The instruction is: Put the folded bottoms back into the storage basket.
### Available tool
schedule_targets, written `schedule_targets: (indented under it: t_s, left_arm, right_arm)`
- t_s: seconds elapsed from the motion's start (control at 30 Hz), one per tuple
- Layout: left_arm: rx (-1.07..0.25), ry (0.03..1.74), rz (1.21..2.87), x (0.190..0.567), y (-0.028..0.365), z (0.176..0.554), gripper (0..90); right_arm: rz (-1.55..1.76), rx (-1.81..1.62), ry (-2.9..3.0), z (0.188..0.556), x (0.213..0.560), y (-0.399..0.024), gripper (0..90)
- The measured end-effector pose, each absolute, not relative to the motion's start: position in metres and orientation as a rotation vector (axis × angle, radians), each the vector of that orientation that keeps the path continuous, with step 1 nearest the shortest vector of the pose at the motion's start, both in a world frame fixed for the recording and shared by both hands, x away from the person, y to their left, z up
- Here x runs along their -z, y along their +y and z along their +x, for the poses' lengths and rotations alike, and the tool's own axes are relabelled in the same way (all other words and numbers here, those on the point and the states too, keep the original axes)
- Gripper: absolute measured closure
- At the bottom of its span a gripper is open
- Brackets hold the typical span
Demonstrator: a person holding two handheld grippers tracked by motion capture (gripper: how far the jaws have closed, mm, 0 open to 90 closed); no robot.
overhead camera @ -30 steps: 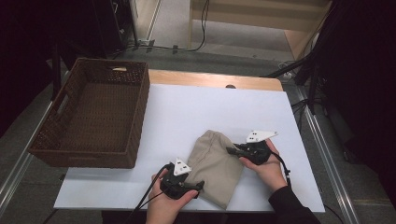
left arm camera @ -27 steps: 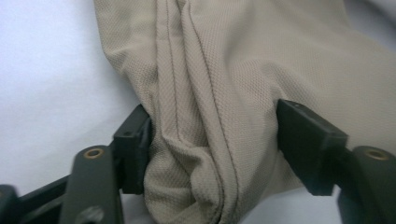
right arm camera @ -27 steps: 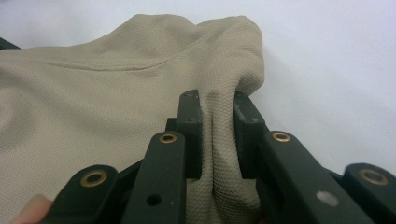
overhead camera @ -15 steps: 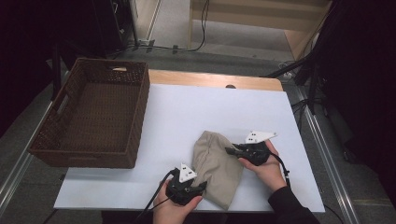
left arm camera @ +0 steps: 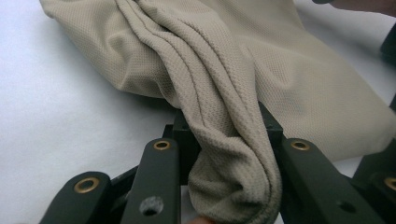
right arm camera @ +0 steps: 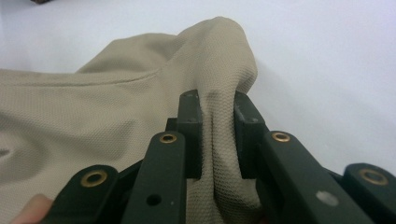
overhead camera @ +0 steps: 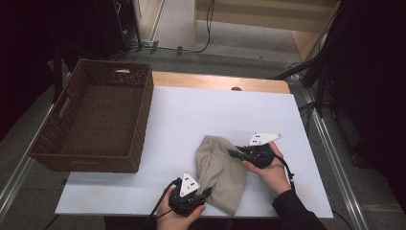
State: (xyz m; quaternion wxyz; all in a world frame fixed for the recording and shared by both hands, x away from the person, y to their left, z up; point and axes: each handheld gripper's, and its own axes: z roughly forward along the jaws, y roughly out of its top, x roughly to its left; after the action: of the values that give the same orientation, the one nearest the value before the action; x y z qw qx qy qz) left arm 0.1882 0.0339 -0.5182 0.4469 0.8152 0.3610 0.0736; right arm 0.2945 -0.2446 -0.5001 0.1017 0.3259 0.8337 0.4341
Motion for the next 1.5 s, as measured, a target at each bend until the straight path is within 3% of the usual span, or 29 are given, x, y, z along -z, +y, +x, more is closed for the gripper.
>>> schedule_targets:
  t_s: [0.67, 1.5]
  left_arm:
    - [-0.299, 0.792, 1.924, 0.473, 0.073, 0.198, 70.1]
    - [-0.375, 0.799, 1.818, 0.434, 0.125, 0.214, 70.1]
  right_arm:
    - [0.865, -1.357, 2.403, 0.316, 0.452, -0.215, 75.1]
    - [0.719, -1.352, 2.395, 0.346, 0.397, -0.158, 75.2]
